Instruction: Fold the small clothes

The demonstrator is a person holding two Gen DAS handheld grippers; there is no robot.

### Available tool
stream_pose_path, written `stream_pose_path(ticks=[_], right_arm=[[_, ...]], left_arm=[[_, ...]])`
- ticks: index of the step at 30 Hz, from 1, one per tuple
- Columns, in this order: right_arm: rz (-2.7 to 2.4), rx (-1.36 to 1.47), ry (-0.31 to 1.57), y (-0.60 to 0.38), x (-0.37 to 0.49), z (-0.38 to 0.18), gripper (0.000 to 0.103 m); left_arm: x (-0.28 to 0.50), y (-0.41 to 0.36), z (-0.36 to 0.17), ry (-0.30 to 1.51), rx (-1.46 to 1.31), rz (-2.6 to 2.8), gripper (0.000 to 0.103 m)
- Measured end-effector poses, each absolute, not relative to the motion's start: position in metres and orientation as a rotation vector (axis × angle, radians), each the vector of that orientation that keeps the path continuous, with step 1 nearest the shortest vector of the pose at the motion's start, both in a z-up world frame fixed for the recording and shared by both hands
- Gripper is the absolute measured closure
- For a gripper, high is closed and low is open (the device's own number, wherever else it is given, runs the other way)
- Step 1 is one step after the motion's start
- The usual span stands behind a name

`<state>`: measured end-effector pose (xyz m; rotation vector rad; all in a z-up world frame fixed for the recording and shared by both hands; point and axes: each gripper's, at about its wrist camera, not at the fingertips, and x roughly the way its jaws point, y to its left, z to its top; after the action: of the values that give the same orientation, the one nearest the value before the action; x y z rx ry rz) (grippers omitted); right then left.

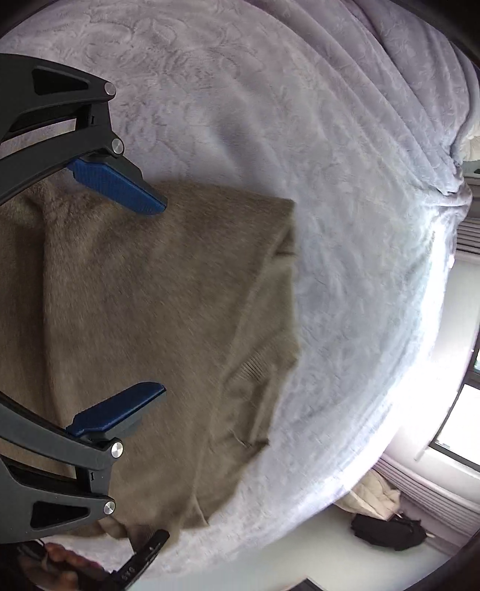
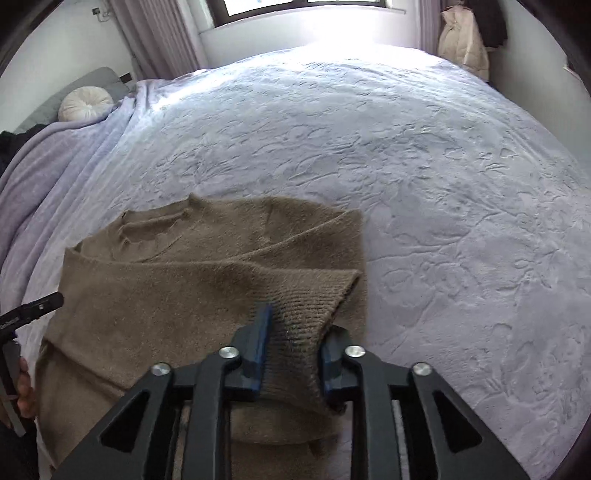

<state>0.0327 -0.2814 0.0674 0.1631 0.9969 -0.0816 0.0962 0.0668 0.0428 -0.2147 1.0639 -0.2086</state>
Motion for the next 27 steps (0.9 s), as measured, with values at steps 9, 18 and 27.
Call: stream_pose_path(ticks=[9,18,27], right_arm=[[-0.01,0.074,0.985,-0.243,0.03,0.088,0.033],[-0.087,-0.051,1.079,-0.227,0.027,0.058,0.031],[0.073,-0.12,1.119,-0.156,0.01,0.045,0.028]], left_arm=[[0.109,0.016,0.012,1.116,0.038,-0.19,0.01],[0.089,0.029,0.023,1.067,0.069,-0.18,0.0],[0.063,0.005,0.011,1.069,0.106,-0.214,0.0]])
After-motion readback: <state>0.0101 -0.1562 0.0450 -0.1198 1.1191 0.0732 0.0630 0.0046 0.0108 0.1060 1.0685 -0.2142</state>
